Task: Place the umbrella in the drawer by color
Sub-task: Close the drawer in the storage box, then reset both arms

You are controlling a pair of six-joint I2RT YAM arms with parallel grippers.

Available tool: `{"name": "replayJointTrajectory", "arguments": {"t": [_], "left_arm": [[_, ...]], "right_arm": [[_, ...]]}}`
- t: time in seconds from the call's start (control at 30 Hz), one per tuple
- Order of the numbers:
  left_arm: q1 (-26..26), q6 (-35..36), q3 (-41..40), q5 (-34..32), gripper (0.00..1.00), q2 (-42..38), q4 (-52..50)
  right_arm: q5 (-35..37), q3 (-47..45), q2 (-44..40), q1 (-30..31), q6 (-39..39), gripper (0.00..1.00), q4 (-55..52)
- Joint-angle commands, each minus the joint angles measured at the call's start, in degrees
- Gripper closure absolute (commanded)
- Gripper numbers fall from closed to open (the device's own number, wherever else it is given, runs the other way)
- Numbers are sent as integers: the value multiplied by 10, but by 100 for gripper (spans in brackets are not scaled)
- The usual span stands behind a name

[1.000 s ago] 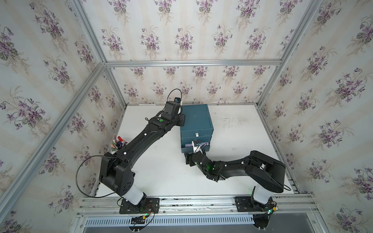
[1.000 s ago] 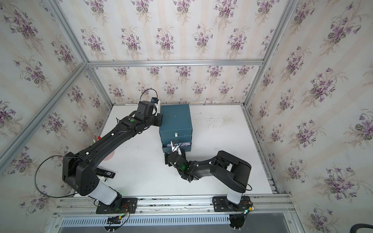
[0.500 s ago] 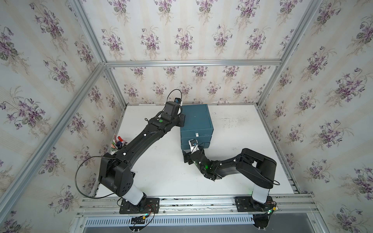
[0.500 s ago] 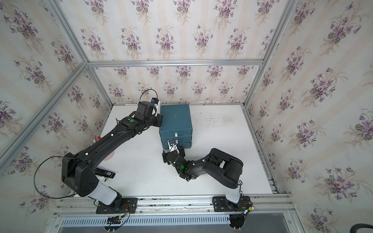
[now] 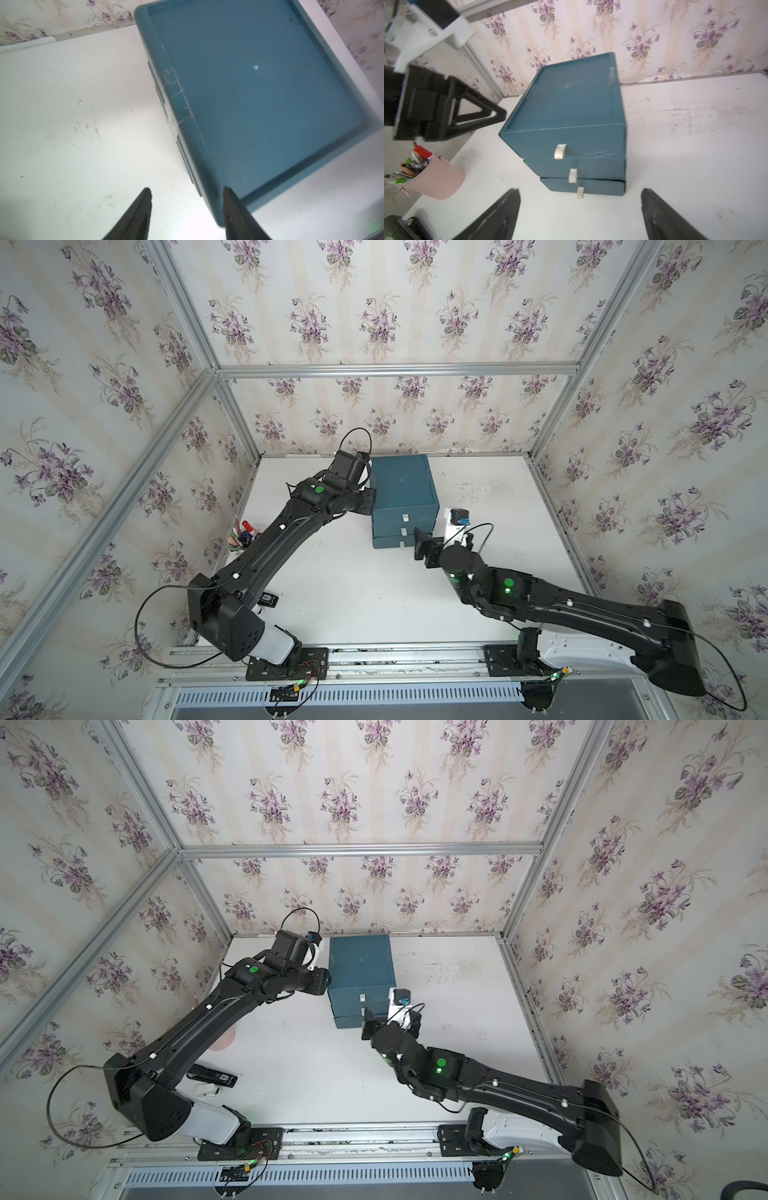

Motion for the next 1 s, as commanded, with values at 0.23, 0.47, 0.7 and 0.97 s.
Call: {"name": "replayJointTrajectory", "arguments": {"t": [0.23, 0.47, 0.7, 0.97], "left_arm": [[2, 22, -43, -150, 8, -196, 79], [18, 119, -310, -342, 0, -324, 349], [155, 44, -394, -331, 0, -233, 385], [252, 15, -511, -306, 0, -123, 556]], "right_arm": [[138, -102, -271, -53, -75, 0, -74], [23, -177, -263, -226, -129, 0, 26], [-150, -277, -149, -572, -63, 0, 192], [-26, -343, 16, -596, -63, 0, 383]]}}
